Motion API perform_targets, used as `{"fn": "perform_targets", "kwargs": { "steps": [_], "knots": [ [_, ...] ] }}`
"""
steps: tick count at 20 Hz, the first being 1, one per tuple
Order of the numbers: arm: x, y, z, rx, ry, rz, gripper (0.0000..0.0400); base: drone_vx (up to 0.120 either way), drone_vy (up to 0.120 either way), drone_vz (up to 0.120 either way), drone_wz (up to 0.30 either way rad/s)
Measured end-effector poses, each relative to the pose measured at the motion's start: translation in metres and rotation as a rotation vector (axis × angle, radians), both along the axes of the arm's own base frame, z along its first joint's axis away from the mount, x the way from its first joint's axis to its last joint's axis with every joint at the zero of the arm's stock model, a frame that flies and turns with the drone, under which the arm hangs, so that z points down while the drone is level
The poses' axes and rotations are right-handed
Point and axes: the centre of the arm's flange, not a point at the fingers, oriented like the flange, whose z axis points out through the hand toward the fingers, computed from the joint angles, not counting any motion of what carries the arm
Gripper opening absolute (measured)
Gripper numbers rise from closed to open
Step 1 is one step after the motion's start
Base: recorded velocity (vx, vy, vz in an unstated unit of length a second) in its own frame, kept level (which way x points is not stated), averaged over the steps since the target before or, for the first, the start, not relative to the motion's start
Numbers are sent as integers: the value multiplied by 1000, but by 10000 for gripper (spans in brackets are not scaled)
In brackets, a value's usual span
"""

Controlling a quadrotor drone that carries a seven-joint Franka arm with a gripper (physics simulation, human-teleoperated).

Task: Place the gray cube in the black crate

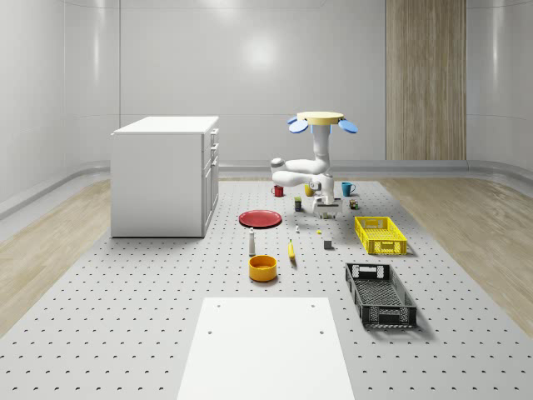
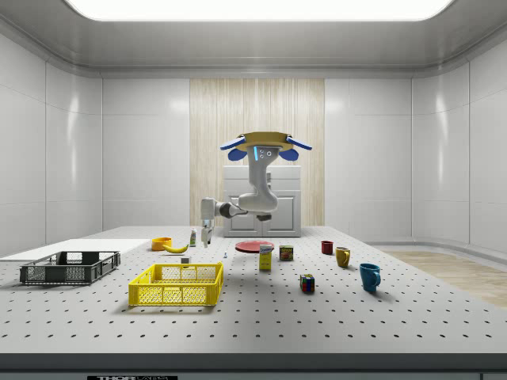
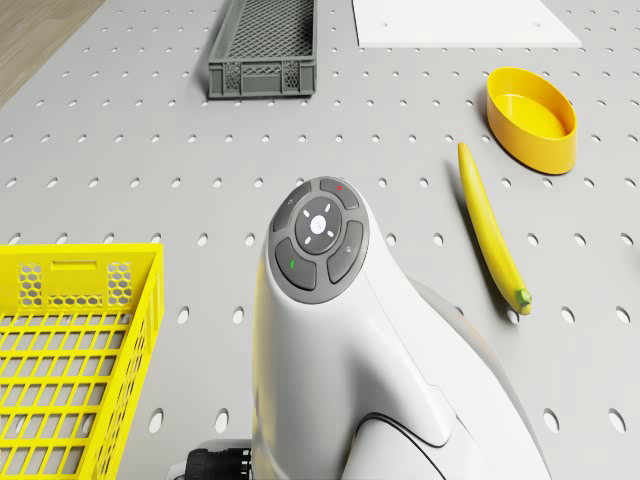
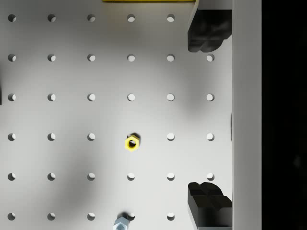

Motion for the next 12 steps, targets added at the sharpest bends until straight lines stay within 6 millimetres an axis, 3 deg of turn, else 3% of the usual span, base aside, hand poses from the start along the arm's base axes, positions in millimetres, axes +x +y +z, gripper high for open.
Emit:
{"fn": "perform_targets", "kwargs": {
  "steps": [5,12],
  "knots": [
    [0,0,0,0,0,0,400,120,0,-120,0],
    [0,0,0,0,0,0,400,120,-29,-6,0]
  ]
}}
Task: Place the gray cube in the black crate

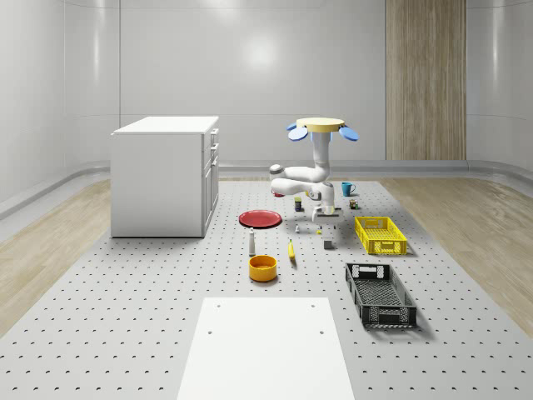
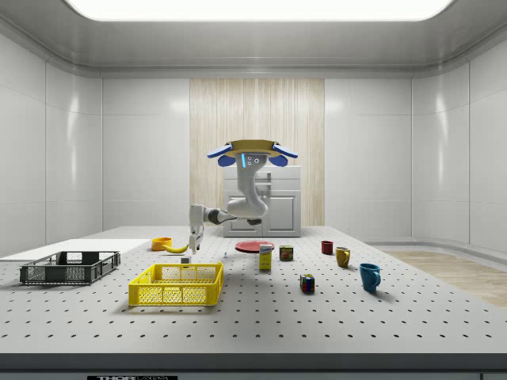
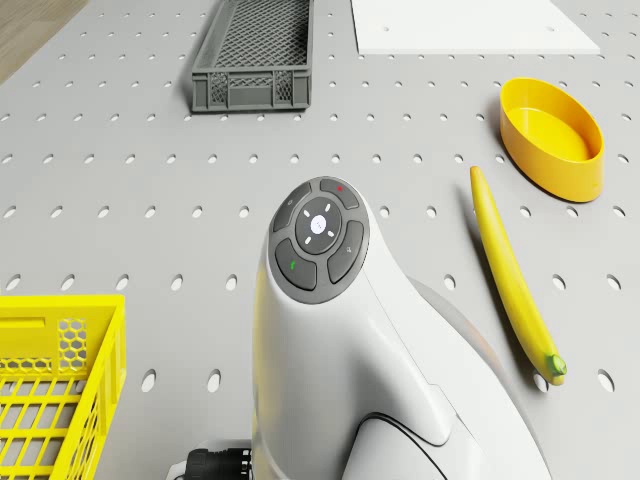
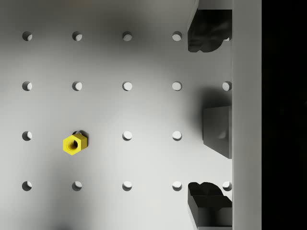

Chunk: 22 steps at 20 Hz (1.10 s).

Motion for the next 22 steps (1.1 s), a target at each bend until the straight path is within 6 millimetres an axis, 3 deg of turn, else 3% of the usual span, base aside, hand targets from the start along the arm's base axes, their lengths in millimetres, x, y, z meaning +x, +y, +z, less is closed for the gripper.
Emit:
{"fn": "perform_targets", "kwargs": {
  "steps": [9,22],
  "knots": [
    [0,0,0,0,0,0,400,120,-13,0,0],
    [0,2,35,0,0,0,400,3,0,0,0]
  ]
}}
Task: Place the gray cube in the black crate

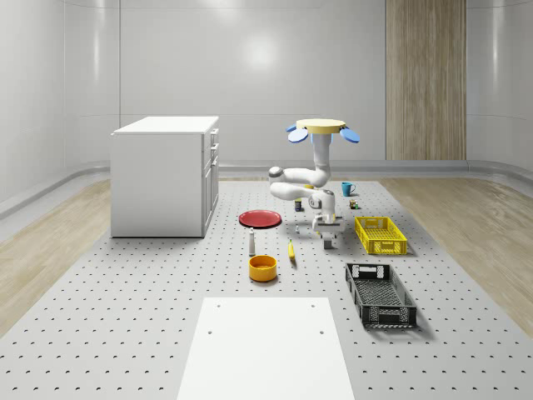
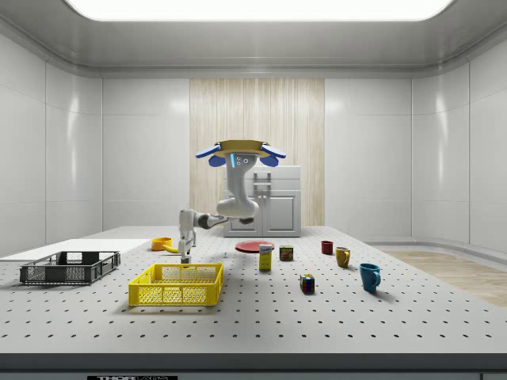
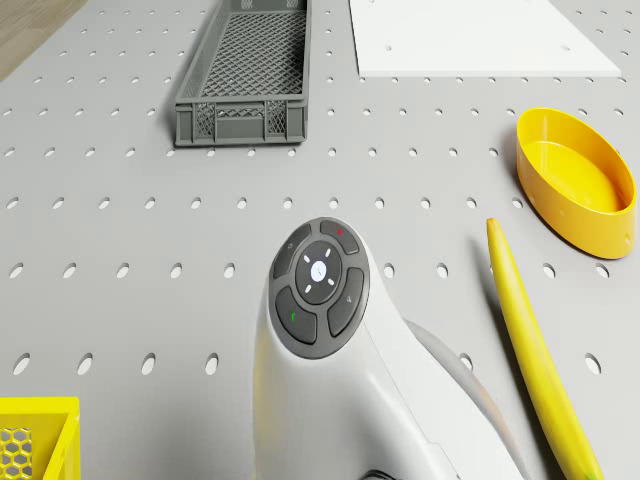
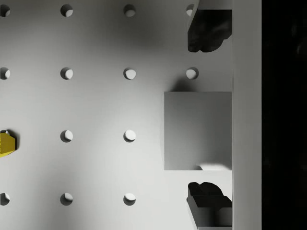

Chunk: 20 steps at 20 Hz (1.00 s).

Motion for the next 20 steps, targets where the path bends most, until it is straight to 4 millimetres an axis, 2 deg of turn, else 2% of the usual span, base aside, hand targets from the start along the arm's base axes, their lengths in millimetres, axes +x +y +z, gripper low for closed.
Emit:
{"fn": "perform_targets", "kwargs": {
  "steps": [9,12,14,20],
  "knots": [
    [0,6,14,0,0,0,400,0,0,0,0],
    [0,6,15,0,0,0,327,0,0,0,0],
    [0,6,16,0,0,0,297,0,0,0,0],
    [0,6,17,0,0,0,260,0,0,0,0]
  ]
}}
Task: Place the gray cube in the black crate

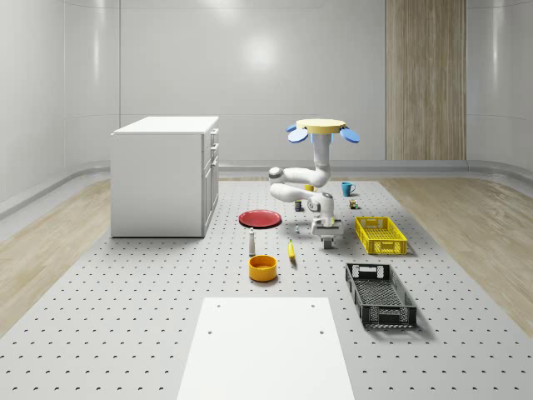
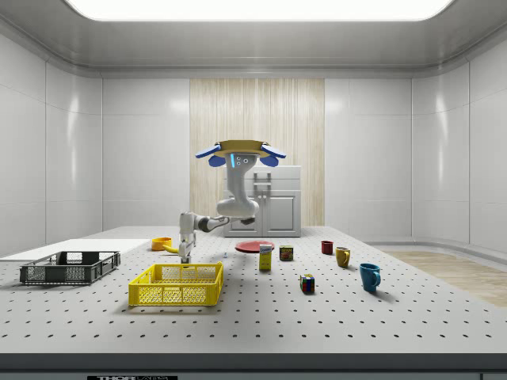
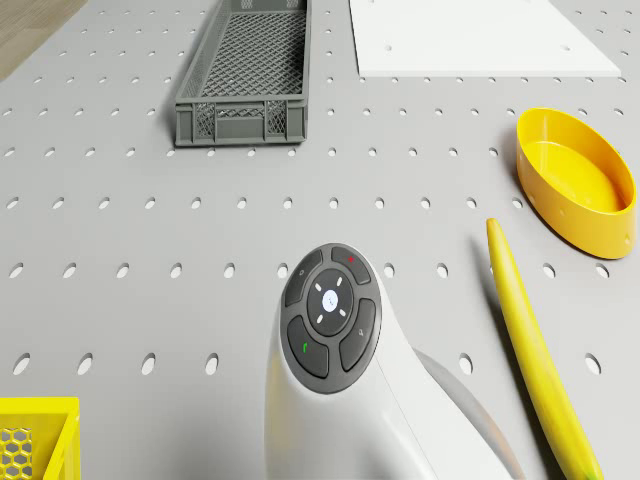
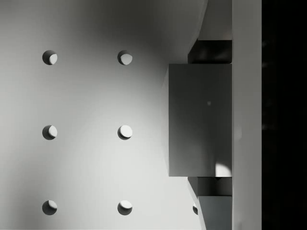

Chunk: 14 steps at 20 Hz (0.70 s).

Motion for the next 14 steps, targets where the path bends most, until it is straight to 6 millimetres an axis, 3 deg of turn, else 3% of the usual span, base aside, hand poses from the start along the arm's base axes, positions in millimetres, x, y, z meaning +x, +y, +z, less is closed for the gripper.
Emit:
{"fn": "perform_targets", "kwargs": {
  "steps": [7,9,14],
  "knots": [
    [0,0,-9,0,0,0,252,0,0,0,0],
    [0,0,-16,0,0,0,251,0,20,100,0],
    [0,0,-31,0,0,0,250,120,120,120,0]
  ]
}}
